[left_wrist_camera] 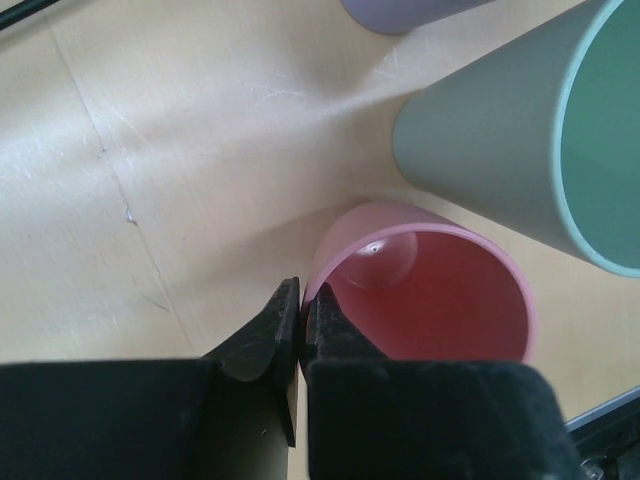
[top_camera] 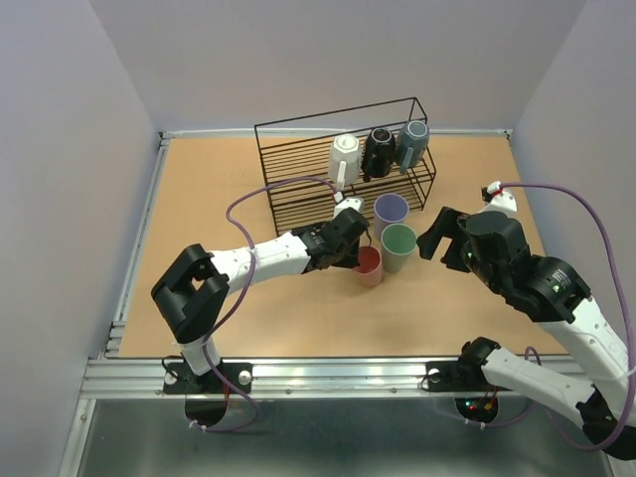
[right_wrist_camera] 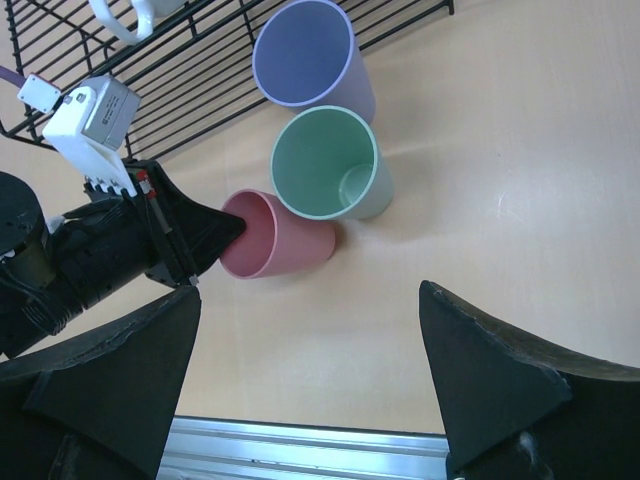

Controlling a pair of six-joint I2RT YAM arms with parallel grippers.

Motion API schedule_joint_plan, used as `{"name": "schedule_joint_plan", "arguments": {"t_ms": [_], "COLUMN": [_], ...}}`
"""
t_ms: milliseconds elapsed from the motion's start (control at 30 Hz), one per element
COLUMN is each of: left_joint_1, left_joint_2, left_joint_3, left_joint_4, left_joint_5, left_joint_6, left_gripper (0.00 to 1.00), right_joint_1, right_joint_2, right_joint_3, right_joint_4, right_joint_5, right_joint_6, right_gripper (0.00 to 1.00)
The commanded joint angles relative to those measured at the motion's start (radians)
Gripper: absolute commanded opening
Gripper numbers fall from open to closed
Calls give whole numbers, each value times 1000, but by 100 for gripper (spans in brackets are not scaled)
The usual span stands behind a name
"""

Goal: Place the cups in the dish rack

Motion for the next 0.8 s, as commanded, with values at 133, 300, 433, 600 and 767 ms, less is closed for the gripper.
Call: {"name": "schedule_joint_plan", "arguments": {"t_ms": [133,300,433,600,767], "left_joint_1": [-5,-6,-6,-6,-5], "left_joint_2": [-34,-102,-201,-332,-496], "left_joint_3": [7,-57,-98,-149,-169], "left_joint_4": [-36,-41,-45,-52,-33], "left_joint_5": [-44,-64,-75,-84,-87], "left_joint_6": [16,1,-11,-22,-8], "left_gripper": [0,0,0,0,0], "right_joint_1": [-1,-1,-1,-1,-1], "right_joint_2": [-11,4,16,38,76], "right_joint_3": [19,33,41,44,53], "right_joint_4": [1,1,15,60,145], "right_joint_5": [19,14,-3,-43,-130], "right_joint_6": [29,24,27,32,32], "right_gripper": [94,94,94,95,95]}}
